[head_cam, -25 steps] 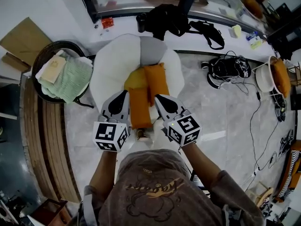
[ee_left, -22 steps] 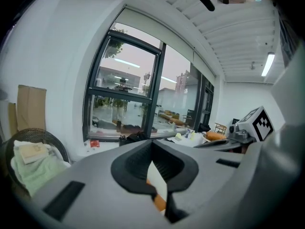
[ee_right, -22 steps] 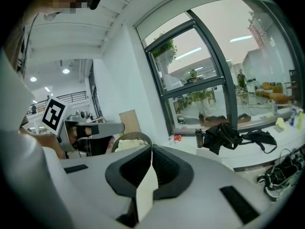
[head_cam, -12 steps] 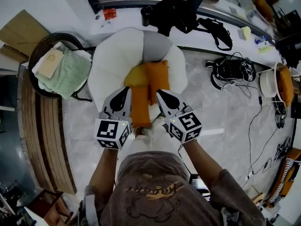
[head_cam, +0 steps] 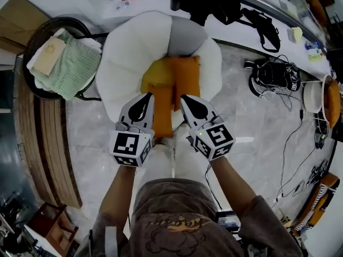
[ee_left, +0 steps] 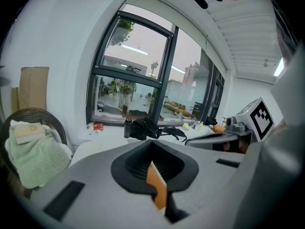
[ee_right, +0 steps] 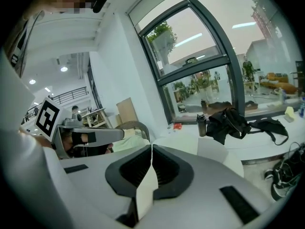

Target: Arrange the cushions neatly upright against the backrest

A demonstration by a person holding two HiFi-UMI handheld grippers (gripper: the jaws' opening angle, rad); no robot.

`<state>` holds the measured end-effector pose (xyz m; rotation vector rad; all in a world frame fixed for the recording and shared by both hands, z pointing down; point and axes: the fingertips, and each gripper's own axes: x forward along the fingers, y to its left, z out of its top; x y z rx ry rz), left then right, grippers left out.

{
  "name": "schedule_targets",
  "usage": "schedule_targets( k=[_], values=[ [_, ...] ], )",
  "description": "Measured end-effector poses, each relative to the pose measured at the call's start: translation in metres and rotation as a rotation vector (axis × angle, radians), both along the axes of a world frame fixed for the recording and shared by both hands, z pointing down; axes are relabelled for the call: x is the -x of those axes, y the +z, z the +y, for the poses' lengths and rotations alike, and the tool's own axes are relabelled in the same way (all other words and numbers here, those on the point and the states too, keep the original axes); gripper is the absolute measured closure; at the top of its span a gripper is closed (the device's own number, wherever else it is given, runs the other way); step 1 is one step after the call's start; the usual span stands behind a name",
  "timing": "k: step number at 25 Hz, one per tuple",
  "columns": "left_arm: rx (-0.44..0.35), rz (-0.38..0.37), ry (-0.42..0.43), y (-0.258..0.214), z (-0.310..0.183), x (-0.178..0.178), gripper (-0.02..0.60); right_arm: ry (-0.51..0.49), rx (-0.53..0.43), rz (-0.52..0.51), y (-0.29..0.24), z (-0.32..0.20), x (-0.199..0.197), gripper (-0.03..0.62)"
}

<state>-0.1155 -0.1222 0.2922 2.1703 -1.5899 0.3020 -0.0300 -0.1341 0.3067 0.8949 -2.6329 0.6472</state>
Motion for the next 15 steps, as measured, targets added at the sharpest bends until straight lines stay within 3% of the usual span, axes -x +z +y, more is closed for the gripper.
schedule_targets(
  k=[15],
  values=[
    [0.077,0.009,-0.122,0.161,-0.006,0.034,0.577,-0.003,0.064,0.034,0.160,-0.013,0.017,0.572]
  ],
)
